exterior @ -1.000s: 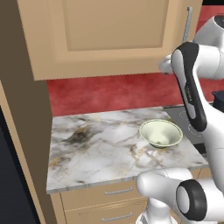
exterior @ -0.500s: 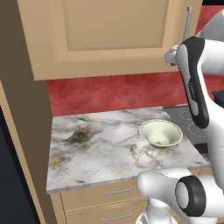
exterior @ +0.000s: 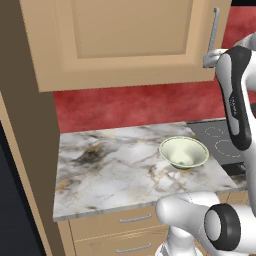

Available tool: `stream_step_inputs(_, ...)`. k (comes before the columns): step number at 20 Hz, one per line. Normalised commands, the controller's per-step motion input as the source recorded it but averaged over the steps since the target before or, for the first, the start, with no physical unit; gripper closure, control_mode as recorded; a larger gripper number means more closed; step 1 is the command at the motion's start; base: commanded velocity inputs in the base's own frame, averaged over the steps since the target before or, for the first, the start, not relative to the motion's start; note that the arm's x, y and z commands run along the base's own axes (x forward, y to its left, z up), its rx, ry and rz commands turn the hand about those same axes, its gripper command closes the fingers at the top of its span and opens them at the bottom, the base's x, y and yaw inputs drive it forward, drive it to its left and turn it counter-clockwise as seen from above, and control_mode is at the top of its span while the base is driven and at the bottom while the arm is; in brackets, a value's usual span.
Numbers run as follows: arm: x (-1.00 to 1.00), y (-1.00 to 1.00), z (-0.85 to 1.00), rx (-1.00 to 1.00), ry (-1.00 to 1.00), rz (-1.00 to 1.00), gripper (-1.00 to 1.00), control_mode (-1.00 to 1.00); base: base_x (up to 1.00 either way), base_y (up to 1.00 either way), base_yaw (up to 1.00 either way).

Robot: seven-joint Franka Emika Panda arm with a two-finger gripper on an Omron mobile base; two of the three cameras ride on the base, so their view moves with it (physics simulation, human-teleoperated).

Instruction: Open the cabinet and move the ladle to the pot. Then close the cabinet.

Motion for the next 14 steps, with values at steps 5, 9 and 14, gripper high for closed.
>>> stream_step_inputs(5,0.0,-0.31,0.14,0.0,-0.11,0.0,-1.0,-1.0,0.0,0.0,0.0)
stream_step_inputs(9,0.03,-0.27,0.13,0.0,-0.08,0.0,-1.0,-1.0,0.0,0.0,0.0)
stream_step_inputs(14,0.06,-0.13,0.13,0.0,-0.15,0.0,-1.0,-1.0,0.0,0.0,0.0)
